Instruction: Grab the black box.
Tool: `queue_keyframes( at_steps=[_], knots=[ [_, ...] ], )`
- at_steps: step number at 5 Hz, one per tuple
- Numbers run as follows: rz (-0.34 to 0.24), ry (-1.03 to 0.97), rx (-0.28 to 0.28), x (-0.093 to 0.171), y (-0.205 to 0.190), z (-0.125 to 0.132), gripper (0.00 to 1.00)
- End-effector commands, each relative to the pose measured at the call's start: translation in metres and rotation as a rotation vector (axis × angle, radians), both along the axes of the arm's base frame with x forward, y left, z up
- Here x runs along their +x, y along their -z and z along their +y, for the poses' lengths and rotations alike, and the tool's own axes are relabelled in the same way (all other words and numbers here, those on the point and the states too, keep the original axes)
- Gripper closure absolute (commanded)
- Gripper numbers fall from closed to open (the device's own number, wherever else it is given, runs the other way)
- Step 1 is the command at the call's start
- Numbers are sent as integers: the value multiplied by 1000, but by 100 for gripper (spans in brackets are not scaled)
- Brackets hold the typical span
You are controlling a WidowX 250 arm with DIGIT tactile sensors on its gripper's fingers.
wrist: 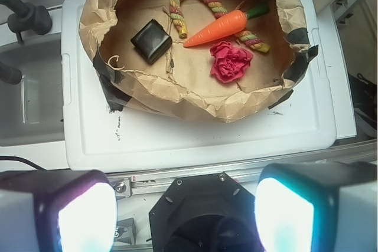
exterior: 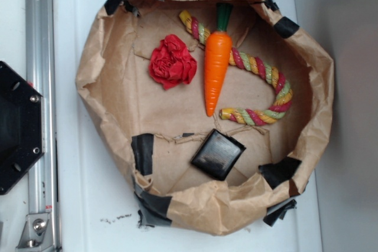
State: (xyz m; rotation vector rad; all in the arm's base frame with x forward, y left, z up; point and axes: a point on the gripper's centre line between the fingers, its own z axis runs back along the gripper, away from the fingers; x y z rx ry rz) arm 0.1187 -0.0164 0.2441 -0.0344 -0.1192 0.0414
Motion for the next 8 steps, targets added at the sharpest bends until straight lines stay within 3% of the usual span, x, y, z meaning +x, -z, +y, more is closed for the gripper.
queue_keyframes(
  at_steps=[1, 2, 3, 4, 5, 6, 8],
  knots=[
    [0, 0, 0, 0, 0, 0, 0],
    [6, -47, -58, 50, 31, -6, 0],
    [16, -128, -31, 100, 60, -9, 0],
    [-30, -254, -14, 131, 81, -13, 0],
    [-48, -485, -83, 133, 98, -10, 0],
    [-33, -736, -64, 127, 99, -7, 0],
    [-33, -736, -64, 127, 99, -7, 0]
  ],
)
